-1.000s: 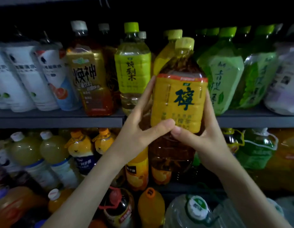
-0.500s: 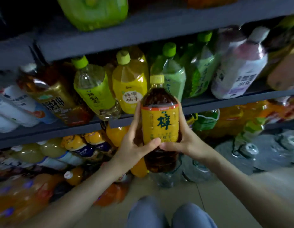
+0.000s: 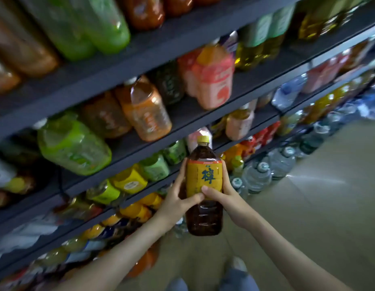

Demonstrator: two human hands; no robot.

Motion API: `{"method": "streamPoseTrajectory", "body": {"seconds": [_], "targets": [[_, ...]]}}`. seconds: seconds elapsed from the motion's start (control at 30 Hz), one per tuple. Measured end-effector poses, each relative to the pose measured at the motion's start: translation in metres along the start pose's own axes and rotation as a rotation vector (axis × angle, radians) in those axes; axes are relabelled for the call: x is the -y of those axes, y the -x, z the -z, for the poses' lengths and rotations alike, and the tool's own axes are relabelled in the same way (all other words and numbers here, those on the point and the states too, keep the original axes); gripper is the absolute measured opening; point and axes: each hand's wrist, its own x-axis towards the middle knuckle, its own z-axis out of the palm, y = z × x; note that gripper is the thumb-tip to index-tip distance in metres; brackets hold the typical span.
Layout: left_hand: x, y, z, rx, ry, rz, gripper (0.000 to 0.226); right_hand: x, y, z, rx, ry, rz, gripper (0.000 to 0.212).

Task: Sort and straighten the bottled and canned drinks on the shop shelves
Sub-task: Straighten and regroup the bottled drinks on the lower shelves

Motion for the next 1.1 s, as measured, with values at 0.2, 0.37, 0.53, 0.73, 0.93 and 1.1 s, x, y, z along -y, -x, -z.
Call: {"method": "streamPoseTrajectory", "body": {"seconds": [0.2,0.37,0.53,0.73,0.93,1.1], "targets": [[-0.114,-0.034,-0.101,0.13,-0.02,-0.105,0.09,0.122,0.065,0.072,-0.119,0.003,0.111,0.095],[-0.169,-0.072,-0.177,0.175,-0.082,-0.215,0.093,0.195,0.09,0.141,-0.165,0.055,0.197,0.098],[-0.199,-0.124,-0.247,0.214,-0.239,-0.302,0.098,0.246,0.082,0.223,-0.232,0.154,0.213,0.1],[-0.218,-0.22,-0.343,0.126,-0.454,-0.418,0.096,0.306,0.051,0.322,-0.567,0.381,0.202,0.079],[-0.258,-0.313,-0.437,0.192,-0.533,-0.428,0.096,0.37,0.022,0.431,-0.735,0.383,0.281,0.068],[-0.28,-0.382,-0.49,0.178,-0.635,-0.46,0.079,0.412,-0.003,0.515,-0.73,0.316,0.356,0.053]]}}
